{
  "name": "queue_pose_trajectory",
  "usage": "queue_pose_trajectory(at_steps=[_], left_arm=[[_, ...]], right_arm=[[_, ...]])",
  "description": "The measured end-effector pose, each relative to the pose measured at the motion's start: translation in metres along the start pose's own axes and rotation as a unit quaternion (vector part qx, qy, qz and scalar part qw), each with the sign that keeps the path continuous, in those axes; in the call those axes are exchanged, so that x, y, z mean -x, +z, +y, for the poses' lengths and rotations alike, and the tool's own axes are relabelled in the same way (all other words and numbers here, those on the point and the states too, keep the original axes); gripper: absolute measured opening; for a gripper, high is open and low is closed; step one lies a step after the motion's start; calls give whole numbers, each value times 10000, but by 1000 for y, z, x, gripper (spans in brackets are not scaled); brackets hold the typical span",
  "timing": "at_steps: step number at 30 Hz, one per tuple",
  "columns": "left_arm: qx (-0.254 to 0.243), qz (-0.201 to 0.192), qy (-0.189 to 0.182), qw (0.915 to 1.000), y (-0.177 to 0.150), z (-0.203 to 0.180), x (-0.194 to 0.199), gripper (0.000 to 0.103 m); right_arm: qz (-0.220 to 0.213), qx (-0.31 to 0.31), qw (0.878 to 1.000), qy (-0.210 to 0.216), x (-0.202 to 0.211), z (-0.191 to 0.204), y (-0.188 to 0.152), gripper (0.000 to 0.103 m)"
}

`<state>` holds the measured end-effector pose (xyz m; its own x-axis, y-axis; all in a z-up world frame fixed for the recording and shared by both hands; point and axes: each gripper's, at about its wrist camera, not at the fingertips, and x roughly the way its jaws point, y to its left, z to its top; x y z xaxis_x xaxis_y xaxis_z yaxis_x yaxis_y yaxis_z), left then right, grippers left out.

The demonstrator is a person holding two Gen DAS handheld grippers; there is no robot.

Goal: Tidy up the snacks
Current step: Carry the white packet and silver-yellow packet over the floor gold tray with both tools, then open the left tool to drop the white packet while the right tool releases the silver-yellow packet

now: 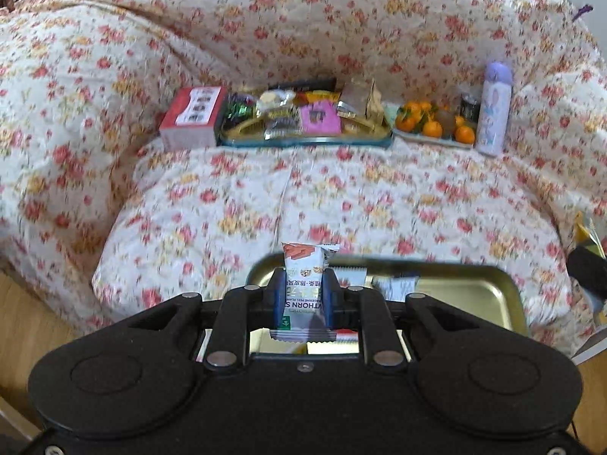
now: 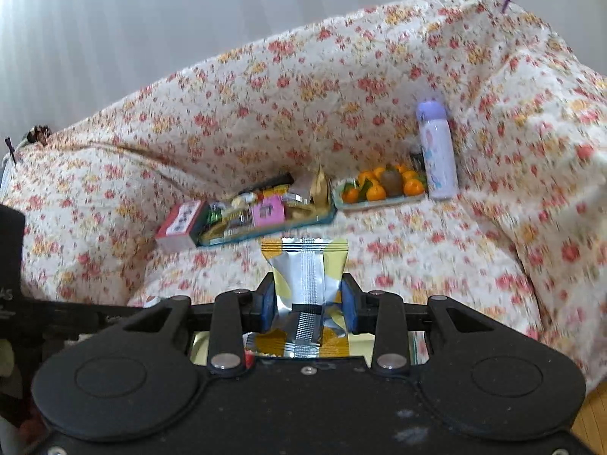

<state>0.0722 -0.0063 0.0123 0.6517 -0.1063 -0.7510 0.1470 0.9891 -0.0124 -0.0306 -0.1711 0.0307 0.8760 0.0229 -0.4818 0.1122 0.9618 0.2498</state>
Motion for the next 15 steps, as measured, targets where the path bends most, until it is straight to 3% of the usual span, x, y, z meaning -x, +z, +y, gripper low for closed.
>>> queue_pose_trajectory(at_steps=[9, 15], left_arm=[[101, 474, 12, 9988, -28, -4, -17, 26], [88, 514, -77, 9986, -32, -3, -18, 26]], right_arm=[[673, -51, 9976, -182, -13, -2, -30, 37], [829, -88, 9963, -211, -18, -4, -34, 37]])
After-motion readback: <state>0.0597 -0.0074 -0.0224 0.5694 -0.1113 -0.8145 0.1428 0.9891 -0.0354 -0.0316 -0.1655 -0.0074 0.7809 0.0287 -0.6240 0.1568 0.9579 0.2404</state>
